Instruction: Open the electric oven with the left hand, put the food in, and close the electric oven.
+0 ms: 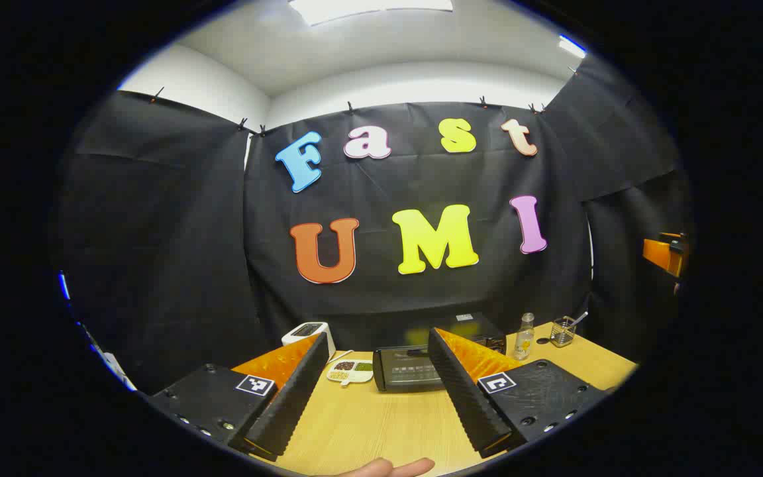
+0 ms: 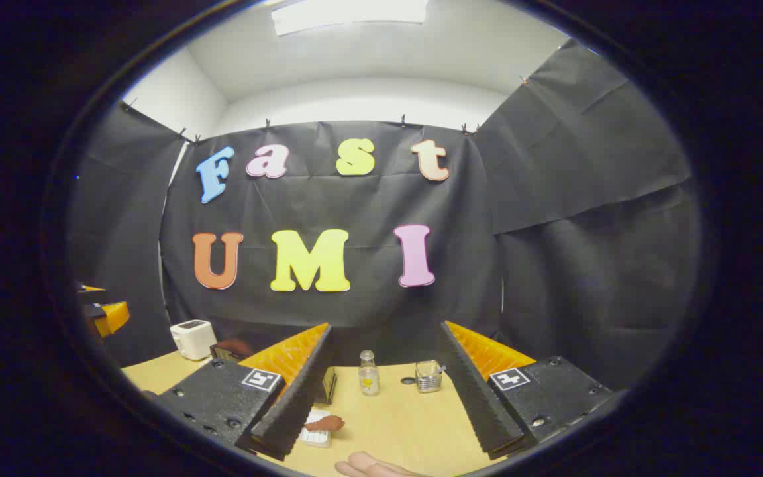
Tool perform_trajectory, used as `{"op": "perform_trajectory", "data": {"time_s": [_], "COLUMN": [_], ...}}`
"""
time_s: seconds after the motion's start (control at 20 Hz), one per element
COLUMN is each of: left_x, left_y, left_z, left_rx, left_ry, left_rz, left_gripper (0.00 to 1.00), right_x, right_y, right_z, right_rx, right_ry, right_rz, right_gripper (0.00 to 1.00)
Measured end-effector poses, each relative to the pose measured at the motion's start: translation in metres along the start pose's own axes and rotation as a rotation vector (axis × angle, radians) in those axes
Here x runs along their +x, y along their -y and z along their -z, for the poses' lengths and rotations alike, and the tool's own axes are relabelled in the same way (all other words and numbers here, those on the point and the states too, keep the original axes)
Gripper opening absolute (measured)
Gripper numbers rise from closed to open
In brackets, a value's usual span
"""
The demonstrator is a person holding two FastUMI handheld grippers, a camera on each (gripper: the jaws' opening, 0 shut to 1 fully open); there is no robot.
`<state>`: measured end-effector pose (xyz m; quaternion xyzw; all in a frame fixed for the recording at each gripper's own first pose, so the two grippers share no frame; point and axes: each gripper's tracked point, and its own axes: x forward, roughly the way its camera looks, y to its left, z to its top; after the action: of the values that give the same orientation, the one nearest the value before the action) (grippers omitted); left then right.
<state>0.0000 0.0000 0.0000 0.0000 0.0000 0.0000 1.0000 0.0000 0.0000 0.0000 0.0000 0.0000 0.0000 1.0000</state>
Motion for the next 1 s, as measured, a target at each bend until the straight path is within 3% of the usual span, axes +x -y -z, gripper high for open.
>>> {"op": "perform_trajectory", "data": {"time_s": [0.7, 1.0], "left_x": [-0.016, 0.008], "left_y": [0.003, 0.016], "left_z": [-0.009, -0.008], "left_rx": [-0.034, -0.049], "left_ry": [0.026, 0.026], "left_rz": [0.027, 0.050], "left_gripper": [0.96, 0.96], "right_x": [-0.008, -0.012], "right_y": [-0.006, -0.005], "right_z": [0.008, 0.007], "right_rx": [-0.021, -0.038], "right_ry": [-0.009, 0.009], "right_rz": [-0.033, -0.030], "right_gripper": [0.99, 0.99]}}
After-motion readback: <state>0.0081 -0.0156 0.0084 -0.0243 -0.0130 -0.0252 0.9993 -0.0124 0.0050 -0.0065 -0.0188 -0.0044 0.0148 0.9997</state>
